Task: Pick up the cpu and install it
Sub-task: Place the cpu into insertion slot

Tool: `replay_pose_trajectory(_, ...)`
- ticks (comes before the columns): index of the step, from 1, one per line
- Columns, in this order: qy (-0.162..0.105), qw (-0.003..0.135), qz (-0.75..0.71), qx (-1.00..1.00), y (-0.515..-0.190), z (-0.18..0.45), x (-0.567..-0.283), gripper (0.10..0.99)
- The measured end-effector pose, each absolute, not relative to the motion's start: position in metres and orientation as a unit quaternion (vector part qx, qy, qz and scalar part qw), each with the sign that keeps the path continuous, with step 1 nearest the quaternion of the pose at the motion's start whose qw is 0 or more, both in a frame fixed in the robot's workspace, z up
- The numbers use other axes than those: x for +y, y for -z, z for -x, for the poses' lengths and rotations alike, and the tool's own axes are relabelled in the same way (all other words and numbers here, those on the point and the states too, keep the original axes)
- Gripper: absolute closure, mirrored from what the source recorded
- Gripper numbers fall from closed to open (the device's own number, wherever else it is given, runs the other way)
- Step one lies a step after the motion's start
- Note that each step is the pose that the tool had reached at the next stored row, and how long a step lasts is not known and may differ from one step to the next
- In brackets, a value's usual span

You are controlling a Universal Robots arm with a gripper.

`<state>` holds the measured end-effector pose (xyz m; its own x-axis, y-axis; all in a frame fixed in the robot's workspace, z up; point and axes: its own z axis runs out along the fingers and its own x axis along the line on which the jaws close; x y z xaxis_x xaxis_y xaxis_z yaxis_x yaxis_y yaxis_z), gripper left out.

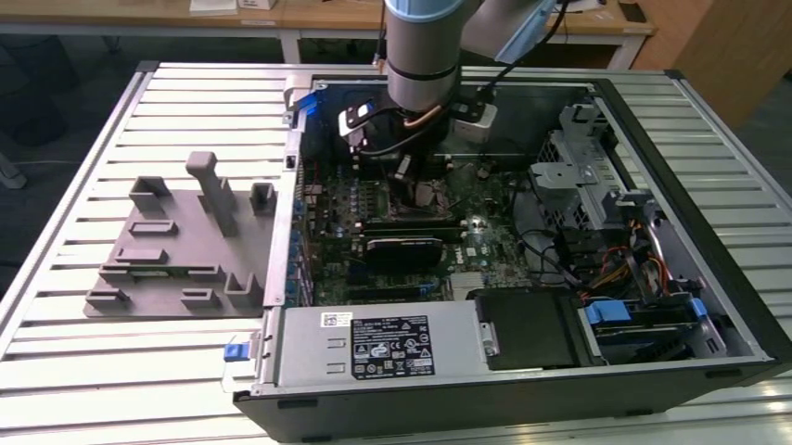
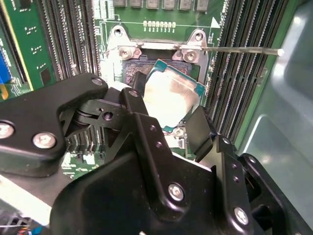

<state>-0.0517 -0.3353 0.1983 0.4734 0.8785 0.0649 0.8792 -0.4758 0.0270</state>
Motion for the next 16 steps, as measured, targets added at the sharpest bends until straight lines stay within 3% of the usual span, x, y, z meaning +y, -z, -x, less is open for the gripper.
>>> replay_pose_trajectory(16, 0.033, 0.002, 0.868, -0.496, -0.1930, 0.0517, -0.3339, 0.486)
